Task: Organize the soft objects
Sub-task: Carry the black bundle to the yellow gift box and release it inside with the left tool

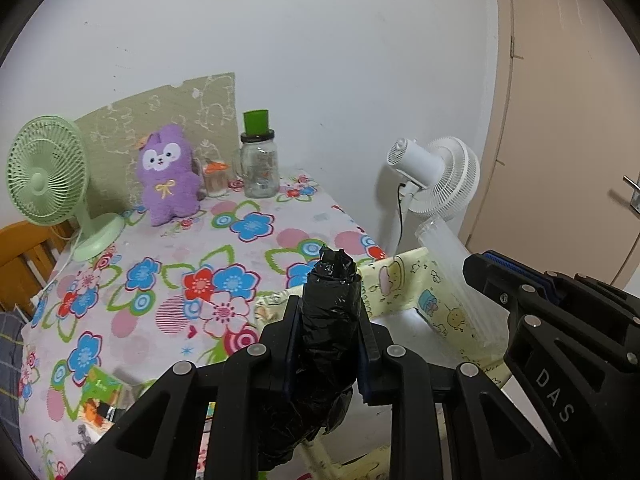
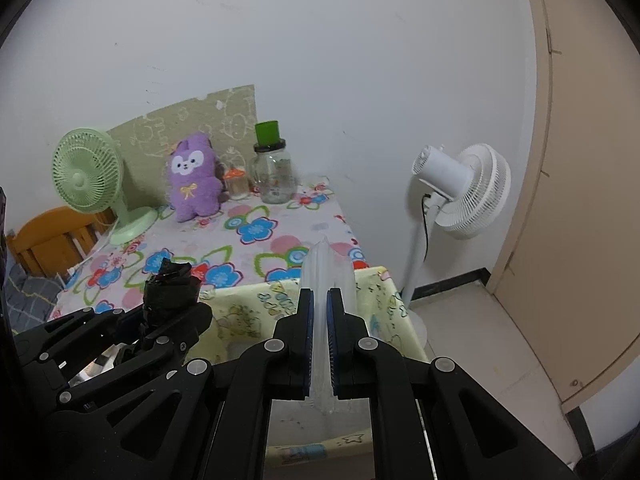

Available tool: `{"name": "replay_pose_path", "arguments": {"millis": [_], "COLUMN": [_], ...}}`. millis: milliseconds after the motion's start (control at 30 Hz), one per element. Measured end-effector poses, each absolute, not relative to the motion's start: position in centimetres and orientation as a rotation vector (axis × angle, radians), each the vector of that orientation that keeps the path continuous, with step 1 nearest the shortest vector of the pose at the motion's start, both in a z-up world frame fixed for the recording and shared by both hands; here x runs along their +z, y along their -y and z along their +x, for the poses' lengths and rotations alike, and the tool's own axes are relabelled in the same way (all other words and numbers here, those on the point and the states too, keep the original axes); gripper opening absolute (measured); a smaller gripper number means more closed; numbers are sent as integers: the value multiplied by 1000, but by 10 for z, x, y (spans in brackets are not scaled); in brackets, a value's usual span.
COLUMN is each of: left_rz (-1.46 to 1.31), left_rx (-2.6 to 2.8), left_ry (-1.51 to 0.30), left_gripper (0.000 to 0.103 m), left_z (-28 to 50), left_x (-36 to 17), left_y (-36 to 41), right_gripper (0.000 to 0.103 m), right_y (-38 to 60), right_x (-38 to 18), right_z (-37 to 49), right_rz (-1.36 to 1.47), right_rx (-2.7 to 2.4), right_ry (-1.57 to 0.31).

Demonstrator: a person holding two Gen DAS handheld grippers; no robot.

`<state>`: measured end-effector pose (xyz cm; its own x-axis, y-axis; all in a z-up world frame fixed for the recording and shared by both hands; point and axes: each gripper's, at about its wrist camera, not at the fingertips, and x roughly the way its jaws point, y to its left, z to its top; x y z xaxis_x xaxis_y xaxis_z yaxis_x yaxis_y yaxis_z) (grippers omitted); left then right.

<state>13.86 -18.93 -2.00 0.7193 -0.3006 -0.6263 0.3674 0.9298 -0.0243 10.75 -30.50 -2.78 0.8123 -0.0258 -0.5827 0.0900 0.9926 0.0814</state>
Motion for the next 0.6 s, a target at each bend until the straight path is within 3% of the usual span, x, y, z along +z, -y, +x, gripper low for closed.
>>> {"name": "replay_pose_path", "arguments": {"millis": [200,600], "left_rz": [125,153], "left_rx": [-376,-351], "left_ry": [-685,-716], "left_gripper": [26,75], "left_z": [148,158], "left_x": [-29,-41], "left_y": [203,211], "right_gripper": [9,15], "right_y": [314,331], "right_x": [-40,-56], "right_z": [116,126], "right_rz": [117,141], "right_rx": [-45,-86], "right_ry": [-660,-719]}}
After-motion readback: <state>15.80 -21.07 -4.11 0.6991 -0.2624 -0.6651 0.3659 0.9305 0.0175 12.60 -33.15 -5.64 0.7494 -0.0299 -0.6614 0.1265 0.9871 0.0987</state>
